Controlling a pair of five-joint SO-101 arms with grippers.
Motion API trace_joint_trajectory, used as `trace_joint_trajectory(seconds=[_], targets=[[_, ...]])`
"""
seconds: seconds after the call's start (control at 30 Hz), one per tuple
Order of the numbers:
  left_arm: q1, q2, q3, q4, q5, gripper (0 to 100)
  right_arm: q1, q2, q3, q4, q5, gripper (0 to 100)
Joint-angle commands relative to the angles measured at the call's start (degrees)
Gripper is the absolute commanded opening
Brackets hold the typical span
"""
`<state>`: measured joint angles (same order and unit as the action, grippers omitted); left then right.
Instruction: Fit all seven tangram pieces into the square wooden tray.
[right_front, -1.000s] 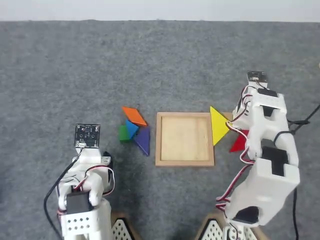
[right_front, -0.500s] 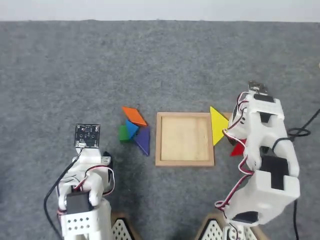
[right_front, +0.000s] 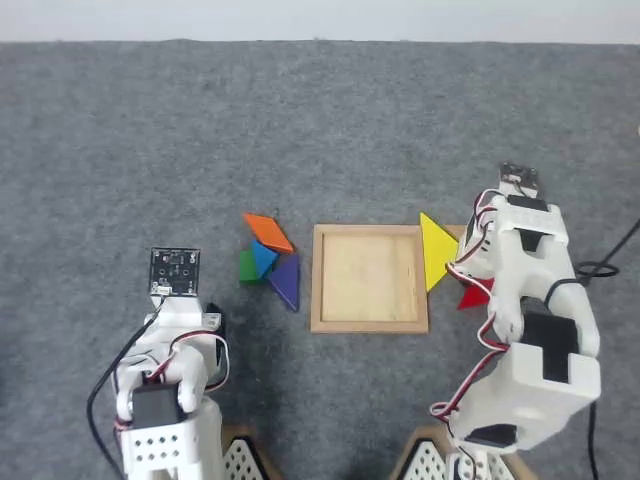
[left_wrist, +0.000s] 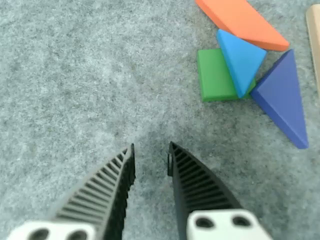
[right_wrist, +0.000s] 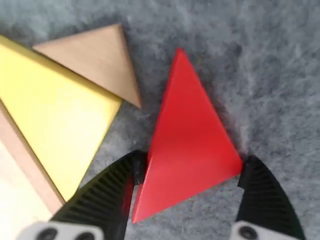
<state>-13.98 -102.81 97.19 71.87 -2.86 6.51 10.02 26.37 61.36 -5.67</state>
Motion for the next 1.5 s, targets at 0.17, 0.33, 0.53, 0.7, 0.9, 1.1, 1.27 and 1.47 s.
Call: trace_joint_trajectory(seconds=[0.17,0.33,0.53,0.7,0.9,1.1,1.27,1.47], targets=[[-0.1,-1.3,-0.7,0.4,0.6,10,2.9,-2.9,-0.4,-1.5,-4.8,25.9],[-0.1,-1.3,-0.7,0.4,0.6,10,2.7,-2.9,-0.4,-1.5,-8.5,25.9],[-0.1,-1.3,-0.7,0.4,0.6,10,2.6,-2.9,0.0,-1.5,-7.7,25.6],[-0.1,-1.3,-0.7,0.4,0.6,10,2.6,-3.0,-0.3,-1.6,-4.7,15.0],[-0.1,-1.3,-0.7,0.4,0.6,10,1.6,-3.7,-0.4,-1.1,-4.7,18.0],[-0.1,-1.3,-0.7,0.4,0.6,10,-2.4,-9.1,-0.4,0.2,-4.7,18.0],[-0.1,-1.3,-0.7,0.4,0.6,10,-7.2,-15.1,0.0,1.9,-4.6,18.0],[-0.1,-1.3,-0.7,0.4,0.6,10,-7.2,-16.0,-0.3,1.8,-2.6,18.4]])
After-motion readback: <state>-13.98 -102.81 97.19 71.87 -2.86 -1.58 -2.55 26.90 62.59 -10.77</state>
